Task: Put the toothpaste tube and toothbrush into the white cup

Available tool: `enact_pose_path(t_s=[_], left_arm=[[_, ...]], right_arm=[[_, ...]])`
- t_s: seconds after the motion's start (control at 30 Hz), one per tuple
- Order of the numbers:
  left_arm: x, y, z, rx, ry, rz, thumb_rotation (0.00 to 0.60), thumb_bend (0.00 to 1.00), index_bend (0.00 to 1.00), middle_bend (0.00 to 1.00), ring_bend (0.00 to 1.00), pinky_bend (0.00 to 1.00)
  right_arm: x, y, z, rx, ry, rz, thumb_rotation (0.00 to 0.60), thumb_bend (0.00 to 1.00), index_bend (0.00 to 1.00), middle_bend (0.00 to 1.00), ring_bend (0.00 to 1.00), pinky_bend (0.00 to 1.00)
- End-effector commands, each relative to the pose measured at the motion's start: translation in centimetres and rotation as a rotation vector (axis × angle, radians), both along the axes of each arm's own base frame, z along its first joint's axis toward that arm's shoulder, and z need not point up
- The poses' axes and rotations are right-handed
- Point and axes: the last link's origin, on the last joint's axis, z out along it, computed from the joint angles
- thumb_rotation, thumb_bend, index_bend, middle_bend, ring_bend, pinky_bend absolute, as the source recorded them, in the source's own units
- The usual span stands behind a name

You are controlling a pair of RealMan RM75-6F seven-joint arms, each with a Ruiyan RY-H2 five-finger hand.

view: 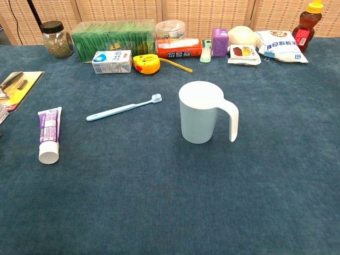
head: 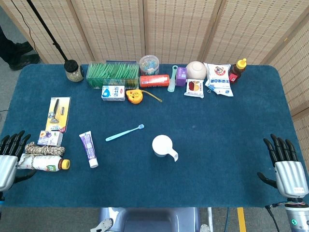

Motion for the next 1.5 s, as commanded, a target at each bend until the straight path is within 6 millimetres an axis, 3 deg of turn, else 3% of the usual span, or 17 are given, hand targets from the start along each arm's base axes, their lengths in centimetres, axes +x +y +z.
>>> enact_pose_path(t_s=[0.03, 0.83, 1.17, 1.5], left_arm=[[0.0, -0.1, 0.0, 0.000, -0.001, 0.000, 0.600, 0.00, 0.00, 0.00, 0.00, 0.00], [0.5, 1.0, -2.0, -0.094, 0.042, -0.090, 0.600, 0.00, 0.00, 0.00, 0.00, 0.00], [3.2, 4.6, -5.7, -0.245, 0.199, -0.351, 0.600, 0.00, 0.00, 0.00, 0.00, 0.00], [4.3, 5.2, -8.3, -0.304, 0.273, -0.381, 0.600, 0.00, 0.00, 0.00, 0.00, 0.00]], right_arm=[[0.0, 0.0, -0.1, 0.003, 0.002, 0.001, 0.600, 0.00, 0.00, 0.00, 0.00, 0.00], [0.0, -0.4, -0.2, 0.009, 0.002, -0.011, 0.600, 0.00, 0.00, 0.00, 0.00, 0.00], [0.3, -0.2, -0.2, 0.007, -0.003, 0.001, 0.600, 0.00, 0.00, 0.00, 0.00, 0.00], [0.0, -0.6, -0.2, 0.003, -0.002, -0.017, 0.600, 0.00, 0.00, 0.00, 0.00, 0.00]])
